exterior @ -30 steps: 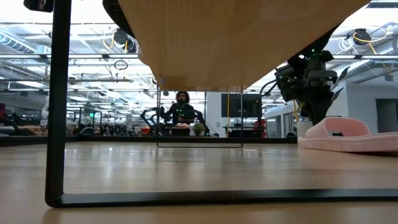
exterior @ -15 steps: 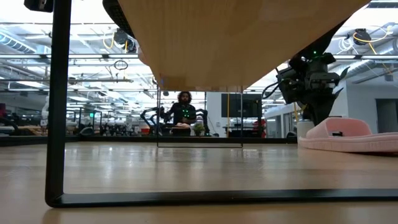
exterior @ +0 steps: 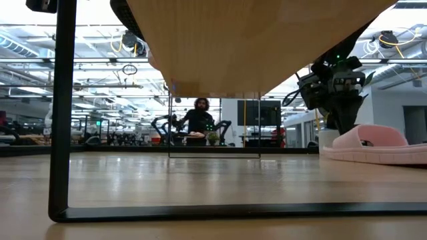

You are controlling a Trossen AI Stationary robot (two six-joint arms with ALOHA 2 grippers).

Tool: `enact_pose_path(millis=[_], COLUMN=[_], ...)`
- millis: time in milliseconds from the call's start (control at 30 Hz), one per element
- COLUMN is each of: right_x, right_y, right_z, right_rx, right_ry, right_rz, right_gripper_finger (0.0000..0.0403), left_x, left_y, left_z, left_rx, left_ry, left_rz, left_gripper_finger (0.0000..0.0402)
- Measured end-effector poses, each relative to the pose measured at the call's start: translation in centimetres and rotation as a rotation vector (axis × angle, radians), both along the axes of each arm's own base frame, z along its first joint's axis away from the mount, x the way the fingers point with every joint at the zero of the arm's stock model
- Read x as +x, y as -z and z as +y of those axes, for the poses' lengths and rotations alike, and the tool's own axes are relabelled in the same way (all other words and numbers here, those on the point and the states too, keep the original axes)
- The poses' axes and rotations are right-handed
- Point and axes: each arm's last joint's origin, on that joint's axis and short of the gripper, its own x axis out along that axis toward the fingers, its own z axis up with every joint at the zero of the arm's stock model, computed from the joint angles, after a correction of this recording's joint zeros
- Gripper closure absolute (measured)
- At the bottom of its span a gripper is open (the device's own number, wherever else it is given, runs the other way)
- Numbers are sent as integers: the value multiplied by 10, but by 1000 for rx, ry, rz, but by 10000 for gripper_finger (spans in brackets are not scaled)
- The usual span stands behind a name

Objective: Pick and place slides into the shelf
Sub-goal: Put the pink slides on the shelf

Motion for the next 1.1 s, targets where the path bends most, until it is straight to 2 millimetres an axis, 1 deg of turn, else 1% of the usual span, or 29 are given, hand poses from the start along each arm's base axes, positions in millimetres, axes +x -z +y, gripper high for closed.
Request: enact_pose_path(millis=[200,400,500,633,867,1100], right_x=[-2,-1,-1,-1,3,4], right_y=[1,2,1,2,18,15], right_z=[-2,-2,-1,-1,-2,0], right_rx=[-65,-76,-37,-25,46,112], right_ry=[-45,-45,-34,-34,-47,-19], right_rz=[59,51,25,32,83,78], right_gripper_finger=[294,294,294,294,294,294], left_x=[0,0,0,0,0,0], left_y=[0,0,0,0,0,0], left_z=[0,0,0,0,0,0], left_rx=[4,6,6,6,6,25], left_ry=[2,4,4,4,4,17], left_rz=[0,0,0,1,0,2], left_gripper_finger=[319,319,319,319,319,319])
